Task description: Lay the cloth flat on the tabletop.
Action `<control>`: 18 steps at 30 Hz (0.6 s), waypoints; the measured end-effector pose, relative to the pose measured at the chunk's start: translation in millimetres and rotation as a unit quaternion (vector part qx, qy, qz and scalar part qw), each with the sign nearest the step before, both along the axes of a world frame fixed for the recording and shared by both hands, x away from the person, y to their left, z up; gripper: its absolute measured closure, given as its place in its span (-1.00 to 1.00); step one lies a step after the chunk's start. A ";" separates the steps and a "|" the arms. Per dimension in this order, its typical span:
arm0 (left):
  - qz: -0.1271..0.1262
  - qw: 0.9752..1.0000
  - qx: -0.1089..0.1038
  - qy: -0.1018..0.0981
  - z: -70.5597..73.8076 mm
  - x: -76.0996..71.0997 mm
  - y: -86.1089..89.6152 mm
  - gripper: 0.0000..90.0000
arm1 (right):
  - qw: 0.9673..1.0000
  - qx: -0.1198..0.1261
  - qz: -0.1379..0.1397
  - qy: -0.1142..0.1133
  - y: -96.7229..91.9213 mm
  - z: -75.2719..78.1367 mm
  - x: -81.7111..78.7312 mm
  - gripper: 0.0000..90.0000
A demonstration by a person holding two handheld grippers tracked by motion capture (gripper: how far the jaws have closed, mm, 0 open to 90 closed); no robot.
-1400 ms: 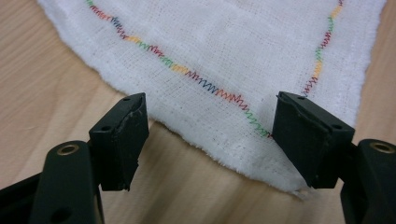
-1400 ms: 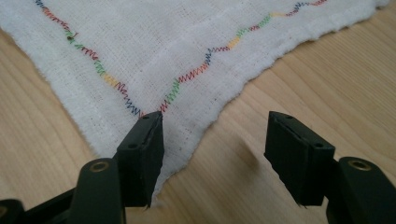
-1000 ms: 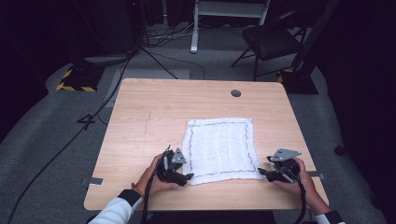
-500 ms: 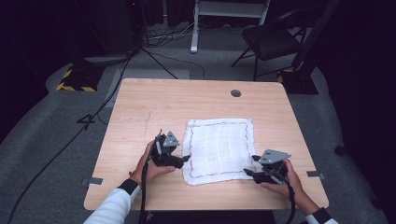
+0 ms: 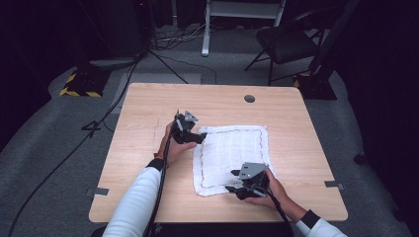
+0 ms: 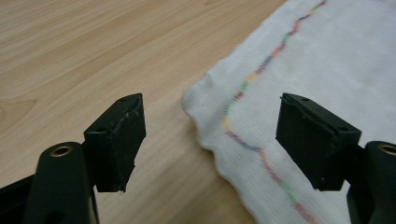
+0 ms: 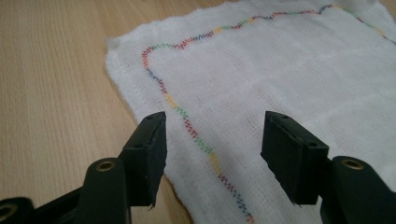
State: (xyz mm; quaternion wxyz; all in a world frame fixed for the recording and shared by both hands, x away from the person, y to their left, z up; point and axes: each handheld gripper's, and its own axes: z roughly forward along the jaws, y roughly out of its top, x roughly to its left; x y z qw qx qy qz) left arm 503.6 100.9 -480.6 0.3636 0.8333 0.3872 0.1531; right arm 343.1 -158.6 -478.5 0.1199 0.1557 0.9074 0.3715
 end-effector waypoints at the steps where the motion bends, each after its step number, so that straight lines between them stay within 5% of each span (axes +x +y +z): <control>1: 0.000 1.000 0.000 0.000 0.0 0.0 0.0 -0.44 | 1.000 0.000 0.000 0.000 0.0 0.0 0.0 -0.08; 6: 0.001 1.000 0.026 0.014 -11.9 12.1 -3.2 -0.04 | 1.000 0.013 0.013 0.002 8.8 0.7 -0.9 -0.08; 7: -0.017 0.999 0.016 0.022 -14.5 11.9 0.4 0.22 | 1.000 0.015 0.021 0.001 13.8 1.9 -2.3 -0.08; 9: -0.021 0.999 0.008 0.025 -15.1 10.8 1.8 0.34 | 1.000 0.015 0.025 -0.001 16.4 2.6 -3.1 -0.08; 10: -0.033 0.999 0.007 0.026 -14.6 9.2 4.4 0.56 | 0.999 0.017 0.032 -0.002 21.7 3.5 -5.0 -0.08; 14: -0.046 0.999 0.010 0.023 -13.3 1.8 8.3 0.82 | 0.999 0.018 0.048 -0.001 36.1 3.7 -7.9 -0.08; 18: -0.045 0.999 0.011 0.017 -11.7 -6.9 19.3 0.86 | 0.997 0.014 0.071 0.002 52.9 2.5 -12.1 -0.08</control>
